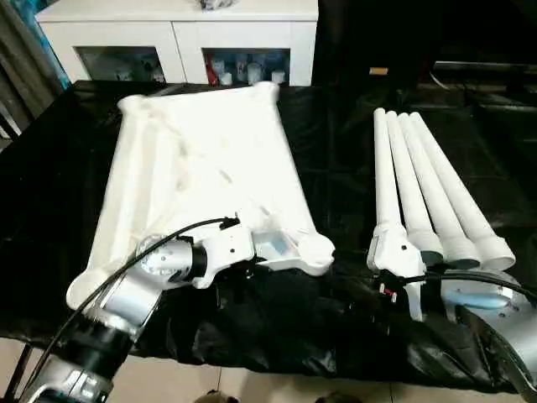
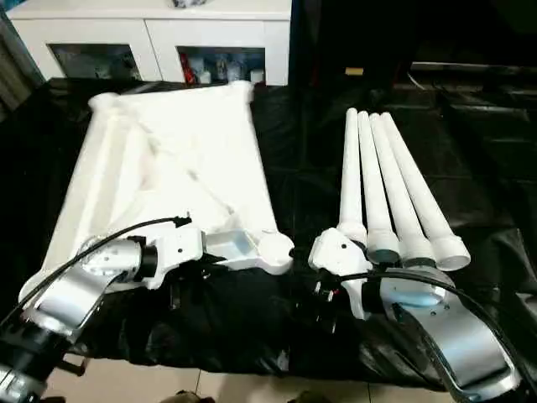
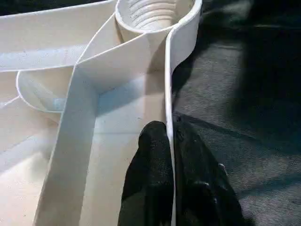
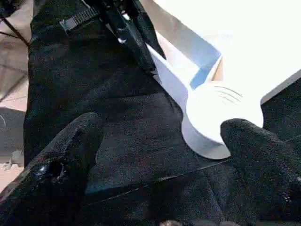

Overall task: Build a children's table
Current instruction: Move table base

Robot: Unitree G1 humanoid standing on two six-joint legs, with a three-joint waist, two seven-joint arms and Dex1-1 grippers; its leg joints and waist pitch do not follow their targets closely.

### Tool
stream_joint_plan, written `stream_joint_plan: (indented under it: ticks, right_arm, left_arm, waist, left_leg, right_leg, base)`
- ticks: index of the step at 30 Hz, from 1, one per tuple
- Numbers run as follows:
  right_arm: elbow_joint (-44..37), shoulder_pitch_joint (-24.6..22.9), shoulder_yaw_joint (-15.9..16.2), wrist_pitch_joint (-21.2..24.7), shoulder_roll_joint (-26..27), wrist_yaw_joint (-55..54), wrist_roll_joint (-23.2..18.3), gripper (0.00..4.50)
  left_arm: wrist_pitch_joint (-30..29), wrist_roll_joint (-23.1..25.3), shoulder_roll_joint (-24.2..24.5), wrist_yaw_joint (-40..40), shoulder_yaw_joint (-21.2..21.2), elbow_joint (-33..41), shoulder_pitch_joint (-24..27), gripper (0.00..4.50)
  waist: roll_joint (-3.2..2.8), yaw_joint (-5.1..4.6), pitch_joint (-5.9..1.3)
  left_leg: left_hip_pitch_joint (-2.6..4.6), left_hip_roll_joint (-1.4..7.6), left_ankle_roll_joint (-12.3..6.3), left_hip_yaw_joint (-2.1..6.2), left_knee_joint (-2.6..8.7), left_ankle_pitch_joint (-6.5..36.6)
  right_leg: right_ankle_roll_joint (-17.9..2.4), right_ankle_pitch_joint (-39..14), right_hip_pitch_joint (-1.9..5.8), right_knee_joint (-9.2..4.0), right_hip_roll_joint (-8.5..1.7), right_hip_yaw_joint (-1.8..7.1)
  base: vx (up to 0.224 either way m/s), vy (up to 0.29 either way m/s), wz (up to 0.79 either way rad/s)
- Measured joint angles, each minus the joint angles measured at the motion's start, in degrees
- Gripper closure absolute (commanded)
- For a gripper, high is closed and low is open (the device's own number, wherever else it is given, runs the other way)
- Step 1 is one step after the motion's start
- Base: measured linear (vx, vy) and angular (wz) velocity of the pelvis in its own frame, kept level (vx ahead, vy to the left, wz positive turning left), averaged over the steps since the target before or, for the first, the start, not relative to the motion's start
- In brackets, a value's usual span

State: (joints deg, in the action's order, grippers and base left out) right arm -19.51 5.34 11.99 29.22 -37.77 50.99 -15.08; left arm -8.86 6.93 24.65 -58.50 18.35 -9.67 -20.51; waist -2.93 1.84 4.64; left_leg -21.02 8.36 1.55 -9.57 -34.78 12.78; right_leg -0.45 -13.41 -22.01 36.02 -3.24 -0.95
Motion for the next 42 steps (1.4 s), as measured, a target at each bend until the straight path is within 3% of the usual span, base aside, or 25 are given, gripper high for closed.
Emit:
stream_joint_plan:
  ticks: [8, 11, 14, 18, 21, 24, 27, 31, 32, 35, 36, 42]
  right_arm:
    - [0.0, 0.2, 0.4, 0.0, 0.1, -0.1, 0.1, 0.0]
    - [0.0, 0.2, 0.4, 0.0, 0.1, -0.6, 0.2, 0.0]
    - [0.0, 0.2, 0.2, -0.1, 0.1, -0.9, 0.2, 0.0]
    - [0.0, 1.8, -2.5, 0.9, 3.5, -4.9, -0.3, 0.0]
    - [1.1, 6.2, -6.0, 6.8, 7.6, -11.4, -0.5, 0.0]
    - [7.8, 13.4, -9.0, 11.3, 13.0, -20.7, 0.9, 0.0]
    - [14.0, 16.0, -10.5, 11.2, 16.1, -26.9, 2.5, 0.0]
    - [28.2, 23.6, -13.5, 8.0, 20.9, -37.2, 4.4, 0.0]
    - [29.7, 24.5, -14.1, 7.5, 21.0, -38.3, 4.5, 0.0]
    - [35.6, 27.5, -15.1, 7.0, 21.7, -42.1, 4.9, 0.0]
    - [37.9, 28.4, -15.7, 6.9, 22.2, -43.5, 5.0, 0.0]
    - [43.6, 30.7, -18.3, 6.8, 23.7, -47.4, 5.7, 0.0]
  left_arm:
    - [-0.7, 0.0, -0.4, 0.6, 0.0, 0.9, 0.4, 4.47]
    - [-1.5, -0.8, -0.5, 0.8, -0.4, 2.2, 1.1, 3.89]
    - [-2.1, -1.9, -0.7, 1.3, -0.5, 3.6, 2.2, 3.68]
    - [-3.2, -3.1, 0.0, 1.3, -1.6, 7.5, 2.5, 3.35]
    - [-8.5, -6.6, 0.1, 0.5, -4.0, 13.7, 2.3, 3.35]
    - [-10.5, -8.2, 0.1, 1.0, -5.7, 19.2, 1.1, 3.35]
    - [-11.8, -8.9, 0.0, 1.4, -6.4, 20.5, 1.3, 3.35]
    - [-13.3, -9.8, -1.9, 3.2, -6.3, 21.1, 2.0, 3.35]
    - [-13.3, -9.9, -2.2, 3.3, -6.2, 21.2, 2.0, 3.15]
    - [-14.9, -11.1, -2.7, 3.9, -6.2, 21.7, 2.2, 3.15]
    - [-15.1, -11.4, -2.7, 3.9, -6.2, 22.2, 2.2, 2.82]
    - [-17.1, -11.8, -2.8, 4.4, -6.1, 24.4, 2.3, 2.32]
  waist:
    - [0.01, 0.18, -0.01]
    - [0.02, 0.14, 0.0]
    - [0.08, 0.37, 0.03]
    - [0.21, 0.42, 0.1]
    - [0.46, 0.25, 0.18]
    - [0.62, 0.12, 0.22]
    - [0.67, 0.37, 0.24]
    - [0.7, 0.13, 0.27]
    - [0.72, 0.21, 0.28]
    - [0.75, 0.24, 0.29]
    - [0.76, 0.21, 0.3]
    - [0.79, 0.08, 0.32]
  left_leg:
    - [-0.03, 0.0, -0.01, 0.0, -0.03, 0.0]
    - [-0.04, 0.0, -0.01, 0.0, -0.02, 0.0]
    - [-0.04, 0.01, -0.01, 0.01, -0.03, 0.0]
    - [-0.02, 0.02, -0.08, 0.01, -0.12, 0.0]
    - [0.03, 0.02, -0.08, 0.0, -0.18, -0.1]
    - [0.09, 0.03, -0.06, -0.03, -0.17, -0.2]
    - [0.03, 0.03, -0.04, -0.07, -0.13, -0.2]
    - [-0.31, 0.02, -0.03, -0.18, -0.18, -0.3]
    - [-0.35, 0.02, -0.03, -0.18, -0.17, -0.3]
    - [-0.43, 0.04, -0.04, -0.18, -0.14, -0.3]
    - [-0.49, 0.05, -0.04, -0.18, -0.14, -0.3]
    - [-0.93, 0.05, -0.16, -0.21, -0.23, -0.4]
  right_leg:
    - [0.0, 0.0, 0.0, 0.0, -0.01, 0.0]
    - [0.0, 0.0, -0.02, -0.01, -0.01, 0.0]
    - [0.0, 0.0, -0.05, -0.02, -0.01, -0.05]
    - [0.0, 0.0, -0.05, 0.04, -0.02, -0.05]
    - [-0.1, 0.1, -0.06, 0.1, -0.03, -0.05]
    - [-0.2, 0.1, -0.05, 0.12, -0.04, -0.06]
    - [-0.2, 0.1, -0.07, 0.08, -0.04, -0.06]
    - [-0.2, 0.2, -0.45, 0.13, -0.08, -0.01]
    - [-0.2, 0.2, -0.48, 0.13, -0.08, -0.02]
    - [-0.2, 0.2, -0.6, 0.14, -0.07, -0.04]
    - [-0.2, 0.2, -0.67, 0.15, -0.06, -0.04]
    - [-0.1, 0.2, -1.07, 0.22, -0.06, -0.05]
  base:
    - [0.0, 0.0, 0.0]
    - [0.0, 0.0, 0.0]
    - [0.0, 0.0, 0.0]
    - [0.0, 0.0, 0.0]
    - [0.0, 0.0, 0.0]
    - [0.0, 0.0, 0.0]
    - [0.0, 0.0, 0.0]
    - [0.0, 0.0, 0.0]
    - [0.0, 0.0, 0.0]
    - [0.0, 0.0, 0.0]
    - [0.0, 0.0, 0.0]
    - [0.0, 0.0, 0.0]
